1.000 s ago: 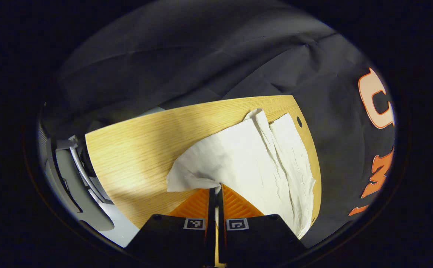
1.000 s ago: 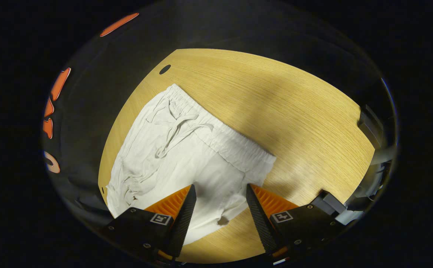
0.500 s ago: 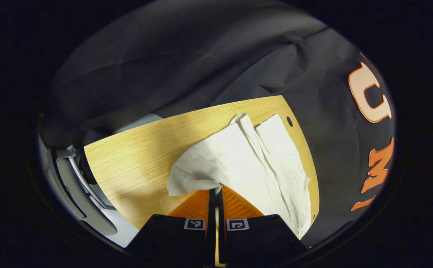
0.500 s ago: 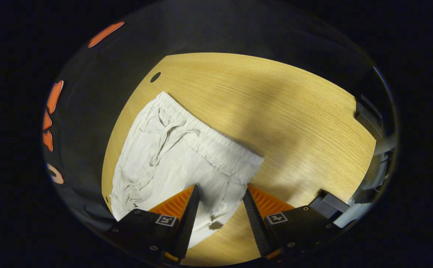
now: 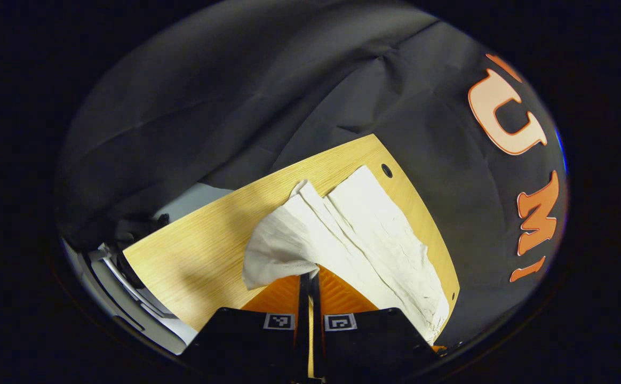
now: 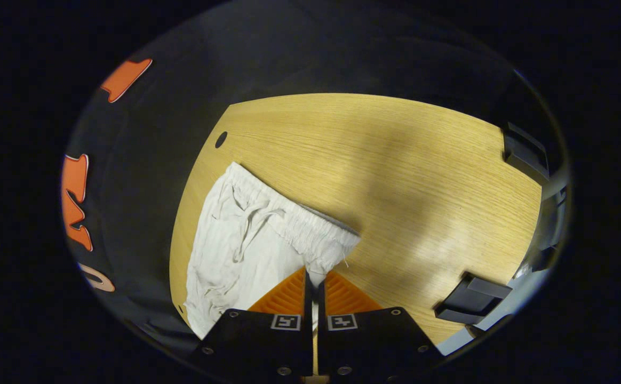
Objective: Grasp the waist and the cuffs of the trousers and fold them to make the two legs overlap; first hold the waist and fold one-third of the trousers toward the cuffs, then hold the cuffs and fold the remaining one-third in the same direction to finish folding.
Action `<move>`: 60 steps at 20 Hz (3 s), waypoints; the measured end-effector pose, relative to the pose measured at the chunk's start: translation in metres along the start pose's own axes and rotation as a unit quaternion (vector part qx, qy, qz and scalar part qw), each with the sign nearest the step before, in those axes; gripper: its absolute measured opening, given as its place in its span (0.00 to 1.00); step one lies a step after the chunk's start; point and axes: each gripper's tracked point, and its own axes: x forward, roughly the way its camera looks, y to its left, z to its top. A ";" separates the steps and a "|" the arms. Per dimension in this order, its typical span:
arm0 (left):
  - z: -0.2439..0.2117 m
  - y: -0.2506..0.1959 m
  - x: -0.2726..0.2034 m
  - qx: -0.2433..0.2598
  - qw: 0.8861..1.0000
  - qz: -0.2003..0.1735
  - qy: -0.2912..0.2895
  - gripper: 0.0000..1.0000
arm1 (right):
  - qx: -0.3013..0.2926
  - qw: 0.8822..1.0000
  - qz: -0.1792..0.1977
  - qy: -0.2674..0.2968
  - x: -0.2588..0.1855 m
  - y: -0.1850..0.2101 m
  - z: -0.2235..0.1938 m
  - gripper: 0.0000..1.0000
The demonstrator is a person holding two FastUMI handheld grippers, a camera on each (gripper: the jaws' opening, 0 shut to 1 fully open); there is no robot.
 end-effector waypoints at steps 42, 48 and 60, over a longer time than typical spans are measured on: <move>0.116 -0.195 0.159 0.238 0.966 -0.016 0.101 0.75 | -0.034 0.997 0.055 -0.038 0.073 0.203 0.111 0.41; 0.125 -0.205 0.133 0.259 0.964 -0.010 0.066 1.00 | -0.084 0.996 -0.010 -0.031 0.062 0.153 0.109 0.75; 0.076 -0.239 0.065 0.288 0.955 -0.046 0.060 1.00 | -0.089 0.994 -0.055 0.023 0.103 0.103 0.078 0.88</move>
